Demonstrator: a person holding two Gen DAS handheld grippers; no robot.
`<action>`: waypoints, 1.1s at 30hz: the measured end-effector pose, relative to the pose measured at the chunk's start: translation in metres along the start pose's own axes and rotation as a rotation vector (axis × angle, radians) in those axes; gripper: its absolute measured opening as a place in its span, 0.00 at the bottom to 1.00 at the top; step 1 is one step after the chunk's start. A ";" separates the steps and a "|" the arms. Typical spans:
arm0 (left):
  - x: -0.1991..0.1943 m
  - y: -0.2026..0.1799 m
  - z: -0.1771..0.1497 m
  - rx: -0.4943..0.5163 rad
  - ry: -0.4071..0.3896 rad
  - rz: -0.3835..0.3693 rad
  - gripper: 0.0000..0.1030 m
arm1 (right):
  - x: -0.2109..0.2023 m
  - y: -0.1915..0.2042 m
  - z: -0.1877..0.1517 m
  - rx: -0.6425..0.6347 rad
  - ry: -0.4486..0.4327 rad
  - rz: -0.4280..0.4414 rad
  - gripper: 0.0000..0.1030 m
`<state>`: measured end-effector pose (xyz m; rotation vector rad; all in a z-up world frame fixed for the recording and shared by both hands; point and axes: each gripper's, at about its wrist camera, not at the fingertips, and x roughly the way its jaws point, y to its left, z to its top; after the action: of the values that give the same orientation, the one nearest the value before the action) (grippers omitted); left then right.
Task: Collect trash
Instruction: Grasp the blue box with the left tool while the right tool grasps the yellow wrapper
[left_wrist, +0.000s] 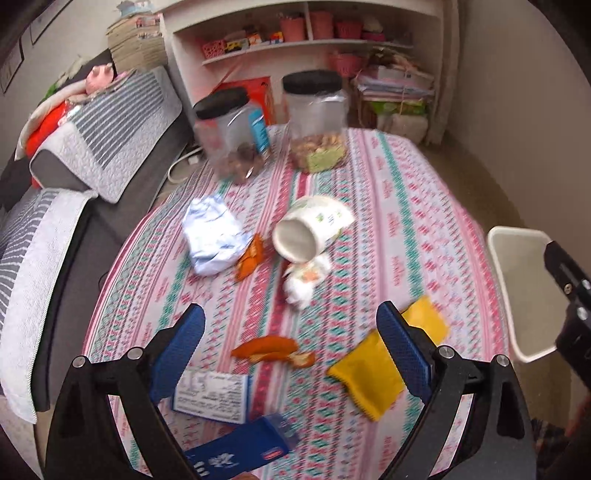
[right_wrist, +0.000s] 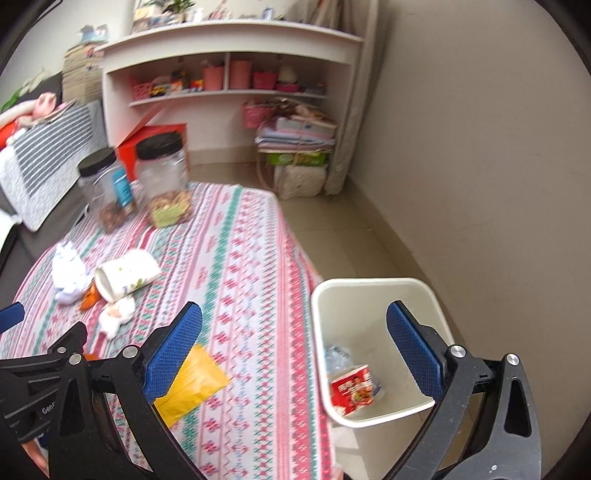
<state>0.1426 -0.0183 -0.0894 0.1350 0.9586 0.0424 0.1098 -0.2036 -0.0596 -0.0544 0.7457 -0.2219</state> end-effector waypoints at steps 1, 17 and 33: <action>0.004 0.006 -0.001 -0.003 0.024 0.005 0.89 | 0.001 0.004 -0.001 -0.006 0.011 0.012 0.93; 0.042 0.053 -0.057 0.182 0.368 -0.151 0.88 | 0.022 0.043 -0.008 -0.078 0.133 0.078 0.93; 0.039 0.027 -0.095 0.398 0.408 -0.177 0.40 | 0.107 0.062 -0.057 0.068 0.556 0.189 0.93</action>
<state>0.0880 0.0211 -0.1717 0.4189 1.3767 -0.2955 0.1585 -0.1644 -0.1803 0.1488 1.2885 -0.0789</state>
